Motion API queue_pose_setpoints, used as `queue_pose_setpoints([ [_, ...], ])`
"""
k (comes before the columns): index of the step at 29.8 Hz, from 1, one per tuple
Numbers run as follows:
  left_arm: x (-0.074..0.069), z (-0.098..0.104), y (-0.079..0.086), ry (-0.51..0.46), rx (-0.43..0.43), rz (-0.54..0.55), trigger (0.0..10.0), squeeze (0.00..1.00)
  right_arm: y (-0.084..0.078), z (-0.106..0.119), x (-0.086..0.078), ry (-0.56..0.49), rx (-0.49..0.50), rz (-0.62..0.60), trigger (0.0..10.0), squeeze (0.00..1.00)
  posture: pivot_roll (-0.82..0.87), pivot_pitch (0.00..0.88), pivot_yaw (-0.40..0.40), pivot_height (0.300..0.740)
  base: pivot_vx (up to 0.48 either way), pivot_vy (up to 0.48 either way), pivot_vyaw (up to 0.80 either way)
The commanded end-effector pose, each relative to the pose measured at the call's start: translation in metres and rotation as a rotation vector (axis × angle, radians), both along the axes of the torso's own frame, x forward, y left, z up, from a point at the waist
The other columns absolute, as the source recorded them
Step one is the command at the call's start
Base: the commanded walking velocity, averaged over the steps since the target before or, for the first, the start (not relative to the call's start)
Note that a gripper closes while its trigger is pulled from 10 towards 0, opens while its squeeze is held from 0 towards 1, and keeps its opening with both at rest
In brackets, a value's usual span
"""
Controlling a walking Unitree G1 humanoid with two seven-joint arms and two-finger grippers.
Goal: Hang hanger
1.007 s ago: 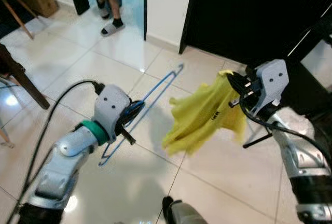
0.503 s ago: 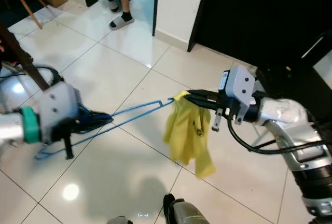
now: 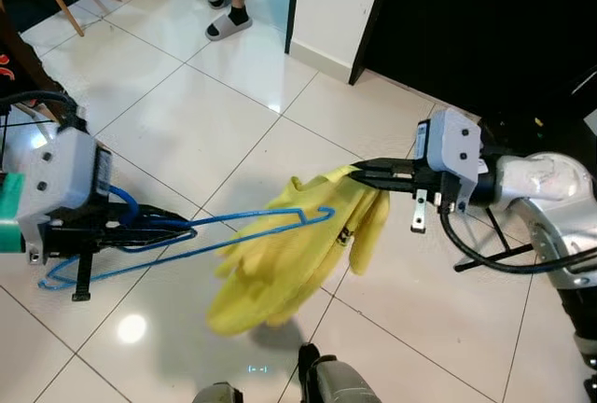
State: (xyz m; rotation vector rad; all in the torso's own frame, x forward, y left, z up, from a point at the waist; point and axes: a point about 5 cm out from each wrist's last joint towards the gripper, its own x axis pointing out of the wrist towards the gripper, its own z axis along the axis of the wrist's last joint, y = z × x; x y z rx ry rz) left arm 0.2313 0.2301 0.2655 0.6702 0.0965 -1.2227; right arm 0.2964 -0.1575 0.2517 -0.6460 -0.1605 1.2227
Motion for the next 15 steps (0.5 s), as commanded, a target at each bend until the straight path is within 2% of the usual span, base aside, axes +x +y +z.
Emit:
queue_pose_setpoints([
  [1, 0.000, 0.001, 0.003, -0.012, 0.057, -0.008, 10.0, 0.00, -0.003, 0.003, -0.003, -0.002, -0.007, 0.015, 10.0, 0.00, 0.05, 0.133, 0.011, 0.740, 0.000, 0.000, 0.00],
  [2, 0.000, 0.001, 0.003, -0.012, 0.057, -0.008, 10.0, 0.00, -0.003, 0.003, -0.003, -0.002, -0.007, 0.015, 10.0, 0.00, 0.05, 0.133, 0.011, 0.740, 0.000, 0.000, 0.00],
  [6, 0.006, 0.004, 0.017, -0.097, 0.170, 0.049, 10.0, 0.00, 0.000, -0.007, -0.004, 0.037, -0.006, 0.026, 10.0, 0.00, 0.06, 0.128, 0.009, 0.740, 0.000, 0.000, 0.00],
  [13, 0.017, -0.003, 0.014, -0.169, 0.166, 0.083, 10.0, 0.00, 0.006, -0.008, -0.006, 0.056, 0.017, 0.048, 10.0, 0.00, 0.06, 0.120, 0.005, 0.740, 0.000, 0.000, 0.00],
  [15, 0.023, -0.005, 0.006, -0.193, 0.131, 0.074, 10.0, 0.00, 0.009, -0.006, -0.007, 0.071, 0.038, 0.066, 10.0, 0.00, 0.05, 0.115, 0.002, 0.740, 0.000, 0.000, 0.00],
])
